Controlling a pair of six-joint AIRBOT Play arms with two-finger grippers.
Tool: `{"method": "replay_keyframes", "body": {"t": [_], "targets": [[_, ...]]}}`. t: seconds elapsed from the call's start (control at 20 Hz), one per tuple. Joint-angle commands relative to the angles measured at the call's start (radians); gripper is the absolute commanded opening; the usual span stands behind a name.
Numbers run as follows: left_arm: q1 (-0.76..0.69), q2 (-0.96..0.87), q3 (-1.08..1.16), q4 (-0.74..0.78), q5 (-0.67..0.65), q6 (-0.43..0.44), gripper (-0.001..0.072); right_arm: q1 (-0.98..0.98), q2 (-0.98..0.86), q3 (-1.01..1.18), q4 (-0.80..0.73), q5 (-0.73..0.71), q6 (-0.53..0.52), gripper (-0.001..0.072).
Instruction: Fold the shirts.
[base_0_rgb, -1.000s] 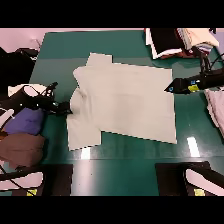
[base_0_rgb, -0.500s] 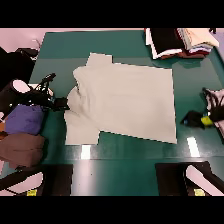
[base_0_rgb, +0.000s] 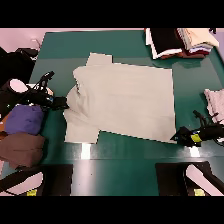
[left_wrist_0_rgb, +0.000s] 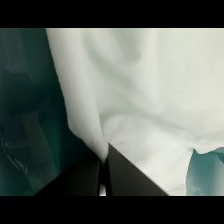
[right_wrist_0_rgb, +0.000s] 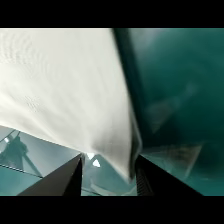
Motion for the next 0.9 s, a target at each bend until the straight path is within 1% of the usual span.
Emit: {"method": "replay_keyframes", "body": {"t": [0.0,0.05,0.1,0.25,0.4,0.5,0.65,0.8,0.85], "targets": [[0.001,0.001,0.001,-0.005,-0.007,0.0,0.0024,0.117,-0.051,0.01,0.068,-0.089,-0.005,0.029],[0.001,0.002,0.001,-0.005,-0.01,0.0,0.0024,0.158,-0.067,0.029,0.067,-0.102,-0.005,0.0148],[0.001,0.005,0.002,-0.003,-0.011,0.0,0.0023,0.201,-0.079,0.055,0.059,-0.11,-0.005,0.0027],[0.001,0.077,0.02,-0.003,-0.007,-0.01,0.0023,0.297,-0.05,0.155,0.056,-0.102,-0.005,0.0018],[0.001,0.209,0.127,-0.003,-0.014,-0.038,0.0023,0.347,0.07,0.349,0.057,-0.077,-0.005,0.0017],[0.001,0.305,0.262,-0.002,-0.012,-0.057,0.0023,0.348,0.154,0.541,0.056,-0.074,-0.005,0.0017],[0.001,0.407,0.539,-0.002,0.007,-0.078,0.0023,0.348,0.227,0.876,0.053,-0.085,-0.005,0.0017],[0.001,0.43,0.844,0.0,0.014,-0.093,0.0022,0.348,0.235,1.211,0.048,-0.084,-0.005,0.0017],[0.001,0.43,0.938,0.005,0.024,-0.113,0.0022,0.348,0.225,1.312,0.03,-0.072,-0.003,0.0017]]}}
